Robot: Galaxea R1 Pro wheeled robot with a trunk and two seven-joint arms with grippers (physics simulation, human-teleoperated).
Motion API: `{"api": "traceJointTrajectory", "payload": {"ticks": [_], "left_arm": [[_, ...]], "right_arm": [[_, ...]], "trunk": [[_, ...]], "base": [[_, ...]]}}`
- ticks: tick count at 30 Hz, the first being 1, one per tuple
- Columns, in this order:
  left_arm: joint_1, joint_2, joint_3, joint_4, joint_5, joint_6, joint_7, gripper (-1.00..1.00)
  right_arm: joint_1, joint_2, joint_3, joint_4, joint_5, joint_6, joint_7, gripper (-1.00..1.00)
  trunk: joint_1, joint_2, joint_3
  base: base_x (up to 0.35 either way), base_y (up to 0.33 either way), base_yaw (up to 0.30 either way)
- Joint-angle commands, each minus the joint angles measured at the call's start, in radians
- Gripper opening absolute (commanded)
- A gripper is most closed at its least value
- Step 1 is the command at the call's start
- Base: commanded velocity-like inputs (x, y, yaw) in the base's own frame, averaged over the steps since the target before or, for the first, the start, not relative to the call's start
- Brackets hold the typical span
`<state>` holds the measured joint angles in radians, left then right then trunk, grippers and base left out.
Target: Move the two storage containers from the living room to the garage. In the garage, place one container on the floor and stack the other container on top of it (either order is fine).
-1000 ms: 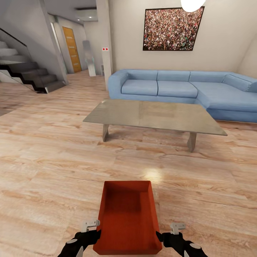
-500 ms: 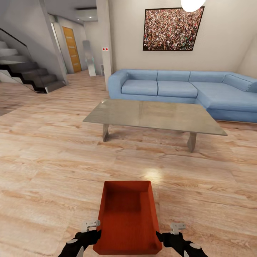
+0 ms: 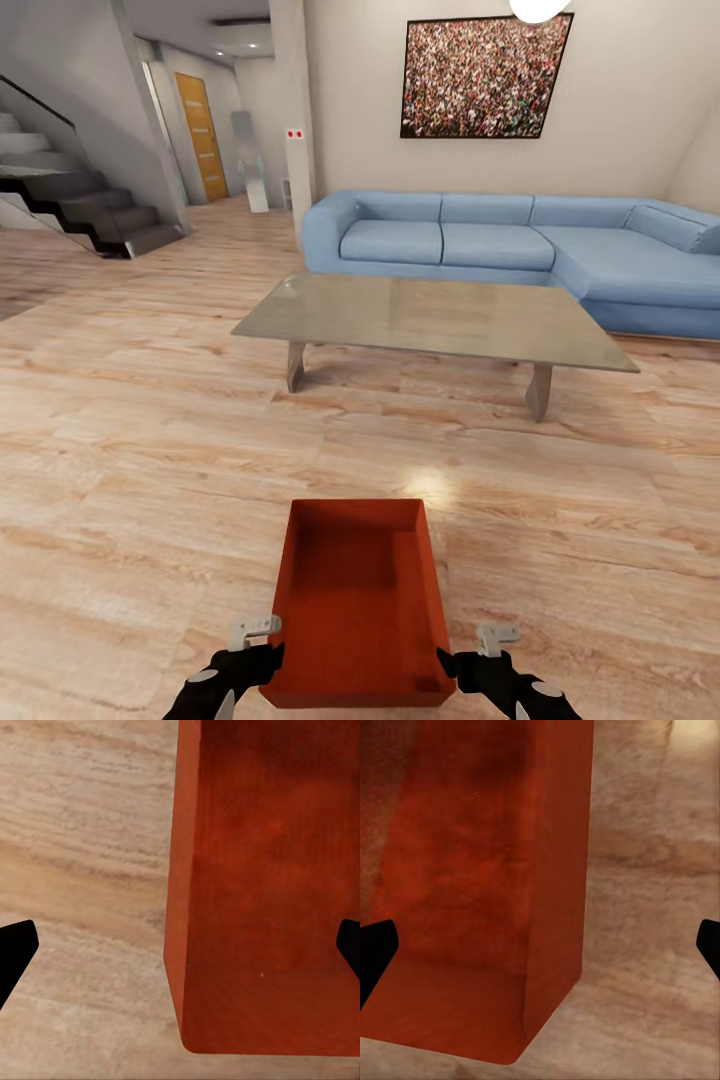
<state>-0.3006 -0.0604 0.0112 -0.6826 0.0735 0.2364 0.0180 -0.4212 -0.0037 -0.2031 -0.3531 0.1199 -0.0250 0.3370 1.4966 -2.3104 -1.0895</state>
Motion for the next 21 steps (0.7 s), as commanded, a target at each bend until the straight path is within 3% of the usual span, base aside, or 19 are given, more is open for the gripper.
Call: {"api": "traceJointTrajectory", "payload": {"ticks": [1,6,21], "left_arm": [[0.000,-0.001,0.001,-0.002,0.008,0.006,0.002,1.00],[0.000,-0.002,0.001,-0.002,0.008,0.006,0.001,1.00],[0.000,-0.003,0.002,-0.003,0.009,-0.002,-0.001,1.00]], "right_arm": [[-0.001,0.001,-0.009,0.000,0.010,-0.003,0.007,1.00],[-0.001,0.001,-0.009,0.000,0.010,-0.003,0.007,1.00],[-0.001,0.001,-0.009,0.000,0.010,-0.003,0.007,1.00]], "trunk": [[0.004,-0.008,-0.004],[0.023,-0.043,-0.020],[0.023,-0.043,-0.020]], "base": [[0.000,0.000,0.000],[0.000,0.000,0.000],[0.031,0.000,0.000]]}}
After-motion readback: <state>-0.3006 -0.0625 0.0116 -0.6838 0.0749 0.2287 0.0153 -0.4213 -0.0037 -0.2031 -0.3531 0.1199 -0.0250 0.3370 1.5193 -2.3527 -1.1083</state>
